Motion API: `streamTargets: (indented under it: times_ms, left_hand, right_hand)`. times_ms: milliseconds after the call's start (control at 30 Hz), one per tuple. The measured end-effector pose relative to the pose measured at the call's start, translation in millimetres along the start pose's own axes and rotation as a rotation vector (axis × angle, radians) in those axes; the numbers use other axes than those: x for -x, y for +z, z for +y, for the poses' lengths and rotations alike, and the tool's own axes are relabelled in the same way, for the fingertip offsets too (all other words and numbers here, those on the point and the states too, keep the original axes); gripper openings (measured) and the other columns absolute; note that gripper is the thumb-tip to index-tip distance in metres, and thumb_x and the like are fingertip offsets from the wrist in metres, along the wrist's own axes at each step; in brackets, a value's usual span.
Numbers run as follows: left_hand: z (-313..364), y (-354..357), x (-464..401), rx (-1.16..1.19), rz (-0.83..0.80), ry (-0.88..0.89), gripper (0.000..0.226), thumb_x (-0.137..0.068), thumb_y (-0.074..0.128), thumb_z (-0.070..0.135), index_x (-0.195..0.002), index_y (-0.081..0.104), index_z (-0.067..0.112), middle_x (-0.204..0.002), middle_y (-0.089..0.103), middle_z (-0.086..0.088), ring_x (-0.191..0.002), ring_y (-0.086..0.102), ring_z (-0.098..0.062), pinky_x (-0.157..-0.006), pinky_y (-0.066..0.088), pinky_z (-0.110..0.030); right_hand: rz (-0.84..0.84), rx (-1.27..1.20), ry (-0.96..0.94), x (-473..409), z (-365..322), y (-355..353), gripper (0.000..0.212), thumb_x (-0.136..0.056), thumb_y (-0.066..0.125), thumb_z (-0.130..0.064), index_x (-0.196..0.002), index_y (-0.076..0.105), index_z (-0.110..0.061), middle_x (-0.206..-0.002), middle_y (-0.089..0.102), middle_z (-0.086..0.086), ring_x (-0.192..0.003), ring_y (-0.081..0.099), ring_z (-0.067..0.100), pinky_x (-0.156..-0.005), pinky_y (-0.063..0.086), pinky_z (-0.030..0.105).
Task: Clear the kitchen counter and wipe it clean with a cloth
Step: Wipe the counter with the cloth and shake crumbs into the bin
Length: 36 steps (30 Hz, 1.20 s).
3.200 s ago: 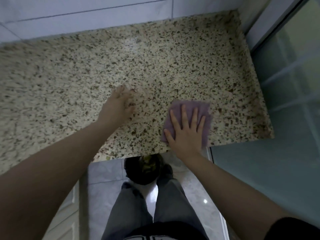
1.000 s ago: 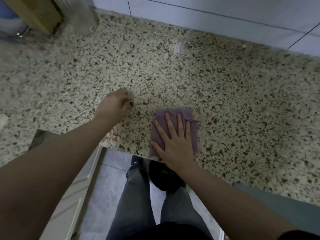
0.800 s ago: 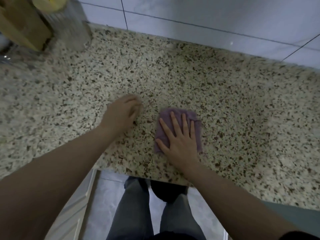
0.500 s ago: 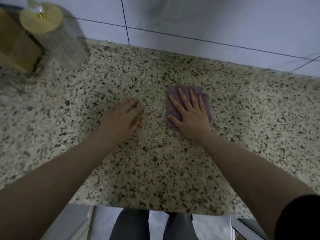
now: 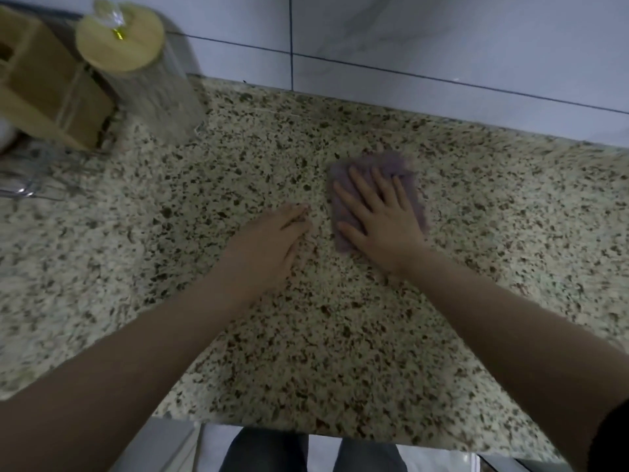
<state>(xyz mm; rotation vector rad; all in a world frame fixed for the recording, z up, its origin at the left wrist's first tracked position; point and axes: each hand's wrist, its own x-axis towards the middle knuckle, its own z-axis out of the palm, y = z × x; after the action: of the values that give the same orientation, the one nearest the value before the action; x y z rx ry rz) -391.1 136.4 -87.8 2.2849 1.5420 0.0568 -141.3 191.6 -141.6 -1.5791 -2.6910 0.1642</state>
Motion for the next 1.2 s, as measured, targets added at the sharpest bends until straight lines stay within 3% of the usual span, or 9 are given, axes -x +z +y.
streamTargets:
  times_ms: [100,233,467,600,700,867,1000,1067,1200]
  left_hand:
    - [-36,-24,8,0.029,0.090,-0.129,0.044,-0.093,0.054,0.021,-0.137,0.056,0.015,-0.144,0.051,-0.010,-0.129,0.051,-0.030,-0.104,0.042,-0.038]
    - [-84,-39,32,-0.124,0.018,-0.310,0.054,-0.096,0.049,0.042,-0.146,0.043,0.023,-0.152,0.040,-0.007,-0.134,0.045,-0.029,-0.103,0.046,-0.042]
    - [-107,-22,48,-0.096,0.000,-0.252,0.058,-0.099,0.041,0.042,-0.153,0.030,0.025,-0.162,0.023,-0.002,-0.148,0.025,-0.023,-0.119,0.027,-0.040]
    - [-111,-23,50,0.004,-0.001,-0.226,0.054,-0.101,0.041,0.029,-0.153,0.029,0.023,-0.162,0.019,0.000,-0.150,0.019,-0.022,-0.121,0.020,-0.034]
    - [-115,-32,58,0.171,0.083,-0.274,0.046,-0.099,0.043,0.014,-0.145,0.045,0.014,-0.157,0.033,-0.004,-0.144,0.031,-0.022,-0.116,0.021,-0.025]
    - [-134,-42,79,0.209,0.278,-0.341,0.045,-0.098,0.040,0.004,-0.141,0.049,0.012,-0.149,0.042,-0.006,-0.135,0.042,-0.024,-0.113,0.034,-0.031]
    - [-141,-46,84,0.297,0.461,-0.410,0.048,-0.093,0.043,-0.002,-0.137,0.055,0.014,-0.140,0.051,-0.006,-0.129,0.047,-0.020,-0.107,0.032,-0.018]
    - [-139,-47,86,0.411,0.516,-0.468,0.051,-0.090,0.042,0.000,-0.137,0.054,0.019,-0.138,0.054,-0.004,-0.129,0.048,-0.017,-0.110,0.036,-0.026]
    - [-137,-44,109,0.445,0.507,-0.517,0.049,-0.092,0.043,0.003,-0.137,0.054,0.018,-0.136,0.056,-0.008,-0.129,0.050,-0.021,-0.108,0.036,-0.027]
  right_hand:
    - [-0.004,-0.029,-0.133,24,-61,13,0.070,-0.098,0.024,-0.069,-0.158,0.007,-0.037,-0.167,0.004,-0.003,-0.154,-0.001,0.031,-0.121,0.011,0.058]
    - [-0.026,-0.025,-0.268,-16,-67,10,0.070,-0.097,0.022,-0.071,-0.157,0.004,-0.040,-0.167,0.003,-0.005,-0.154,-0.001,0.029,-0.121,0.010,0.057]
    - [-0.080,0.053,-0.208,-153,-69,-4,0.069,-0.095,0.015,-0.072,-0.156,0.005,-0.042,-0.167,0.006,-0.007,-0.153,0.009,0.030,-0.123,0.009,0.051]
    - [-0.044,0.040,-0.199,-140,-90,-1,0.069,-0.098,0.016,-0.066,-0.158,0.009,-0.032,-0.167,0.010,0.000,-0.152,0.012,0.034,-0.122,0.012,0.053]
    - [-0.037,0.035,-0.247,-96,-118,9,0.073,-0.099,0.018,-0.067,-0.159,0.006,-0.027,-0.167,0.006,0.001,-0.154,0.004,0.029,-0.123,0.010,0.050]
    - [-0.090,-0.099,-0.149,-128,-124,0,0.087,-0.093,0.023,-0.075,-0.159,-0.002,-0.025,-0.167,0.001,0.000,-0.154,0.001,0.024,-0.125,0.004,0.046]
    - [-0.063,-0.041,-0.056,-180,-133,4,0.076,-0.093,0.020,-0.074,-0.157,0.002,-0.037,-0.167,0.002,-0.005,-0.154,0.003,0.028,-0.124,0.004,0.047]
    - [-0.024,-0.011,-0.038,-181,-141,6,0.072,-0.095,0.018,-0.071,-0.157,0.007,-0.038,-0.167,0.007,-0.004,-0.153,0.007,0.032,-0.123,0.007,0.048]
    - [-0.007,0.007,-0.271,-115,-178,11,0.070,-0.098,0.021,-0.068,-0.158,0.011,-0.033,-0.167,0.011,-0.001,-0.152,0.009,0.035,-0.122,0.010,0.052]
